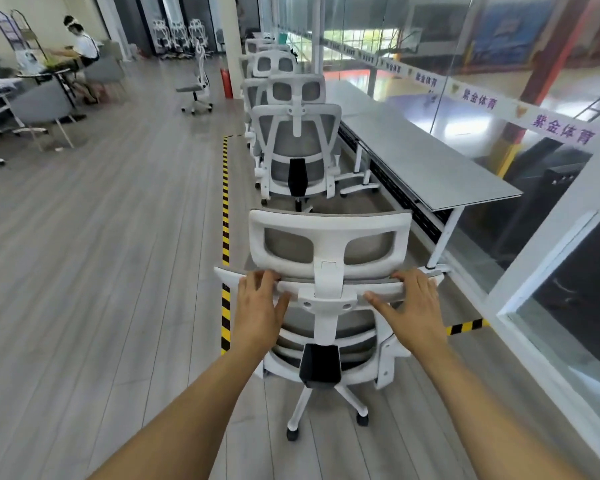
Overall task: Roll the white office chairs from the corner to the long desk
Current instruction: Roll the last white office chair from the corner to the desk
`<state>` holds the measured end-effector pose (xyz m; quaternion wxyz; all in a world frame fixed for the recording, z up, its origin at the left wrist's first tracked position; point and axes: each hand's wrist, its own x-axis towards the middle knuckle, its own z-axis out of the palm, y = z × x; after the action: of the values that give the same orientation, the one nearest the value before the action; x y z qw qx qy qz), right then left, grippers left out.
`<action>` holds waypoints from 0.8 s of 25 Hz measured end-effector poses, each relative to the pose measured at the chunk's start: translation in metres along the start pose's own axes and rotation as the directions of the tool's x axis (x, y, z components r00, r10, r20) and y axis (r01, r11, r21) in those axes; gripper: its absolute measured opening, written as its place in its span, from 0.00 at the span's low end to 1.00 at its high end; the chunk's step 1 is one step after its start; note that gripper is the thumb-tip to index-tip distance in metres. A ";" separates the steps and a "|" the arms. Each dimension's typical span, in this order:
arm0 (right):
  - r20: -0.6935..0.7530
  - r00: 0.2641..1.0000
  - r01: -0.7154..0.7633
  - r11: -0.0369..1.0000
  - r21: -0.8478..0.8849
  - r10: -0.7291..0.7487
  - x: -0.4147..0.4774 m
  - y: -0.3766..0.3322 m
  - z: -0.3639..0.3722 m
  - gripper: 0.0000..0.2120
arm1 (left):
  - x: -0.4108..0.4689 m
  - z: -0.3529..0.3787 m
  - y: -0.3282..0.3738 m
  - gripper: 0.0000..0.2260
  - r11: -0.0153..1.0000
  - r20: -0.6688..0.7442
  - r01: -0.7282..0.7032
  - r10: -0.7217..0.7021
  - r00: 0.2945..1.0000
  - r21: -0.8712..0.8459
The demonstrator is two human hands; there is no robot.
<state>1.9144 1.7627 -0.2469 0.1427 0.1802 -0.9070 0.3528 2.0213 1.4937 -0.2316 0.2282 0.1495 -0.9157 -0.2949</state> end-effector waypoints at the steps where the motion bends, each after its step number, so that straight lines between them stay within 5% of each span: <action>1: -0.007 1.000 0.001 1.000 0.008 -0.001 0.024 0.008 0.008 0.29 | 0.024 0.012 -0.002 0.12 1.000 -0.009 0.001 -0.001 1.000 -0.002; 9: -0.003 1.000 0.020 0.999 -0.025 -0.020 0.245 0.078 0.080 0.29 | 0.234 0.105 -0.009 0.15 0.994 0.009 -0.018 0.017 1.000 0.110; 13: 0.049 0.999 0.002 0.992 -0.129 0.004 0.353 0.105 0.105 0.36 | 0.331 0.138 -0.002 0.21 0.979 0.080 -0.017 0.001 0.997 0.201; 20: 0.043 0.990 -0.122 0.976 -0.180 0.132 0.435 0.111 0.147 0.37 | 0.420 0.160 -0.012 0.30 0.960 0.233 -0.062 -0.004 0.973 0.275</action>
<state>1.4588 1.6389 -0.2492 0.1104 0.1180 -0.9480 0.2741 1.5843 1.3877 -0.2160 0.1012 0.1314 -0.9706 -0.1743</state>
